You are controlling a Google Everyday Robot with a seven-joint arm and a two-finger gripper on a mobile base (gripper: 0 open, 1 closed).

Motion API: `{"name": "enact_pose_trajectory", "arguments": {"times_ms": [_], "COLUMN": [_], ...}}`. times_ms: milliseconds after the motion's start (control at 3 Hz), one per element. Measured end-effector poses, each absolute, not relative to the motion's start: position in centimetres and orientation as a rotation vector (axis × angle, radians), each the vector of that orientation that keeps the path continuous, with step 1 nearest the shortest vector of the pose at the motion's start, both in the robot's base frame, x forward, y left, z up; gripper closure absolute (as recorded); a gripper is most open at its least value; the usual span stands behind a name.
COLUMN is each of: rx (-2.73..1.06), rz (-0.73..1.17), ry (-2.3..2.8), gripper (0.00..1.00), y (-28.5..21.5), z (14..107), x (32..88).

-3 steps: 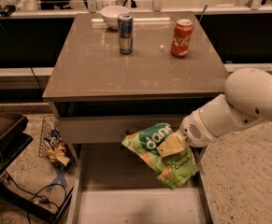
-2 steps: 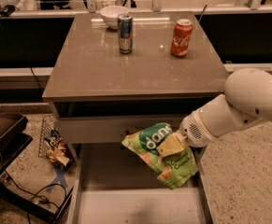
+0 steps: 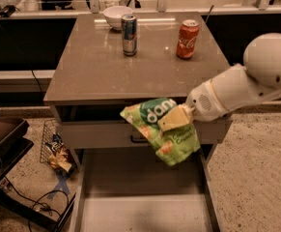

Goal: Pick green rice chip bag from middle drawer and place on counter

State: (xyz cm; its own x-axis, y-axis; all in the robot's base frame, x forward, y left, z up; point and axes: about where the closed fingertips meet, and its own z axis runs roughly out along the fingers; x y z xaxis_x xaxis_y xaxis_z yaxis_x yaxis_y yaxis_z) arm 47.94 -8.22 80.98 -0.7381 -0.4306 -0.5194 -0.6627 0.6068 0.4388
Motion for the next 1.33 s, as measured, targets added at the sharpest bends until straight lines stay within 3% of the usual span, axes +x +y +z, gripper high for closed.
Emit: {"name": "enact_pose_trajectory", "arguments": {"times_ms": [667, 1333], "rx": [-0.872, -0.752], "rz": [0.995, 0.912], "ry": [2.213, 2.060], "gripper": [1.00, 1.00], "y": [-6.2, -0.9], "z": [91.3, 90.7], "x": [55.9, 66.8]}}
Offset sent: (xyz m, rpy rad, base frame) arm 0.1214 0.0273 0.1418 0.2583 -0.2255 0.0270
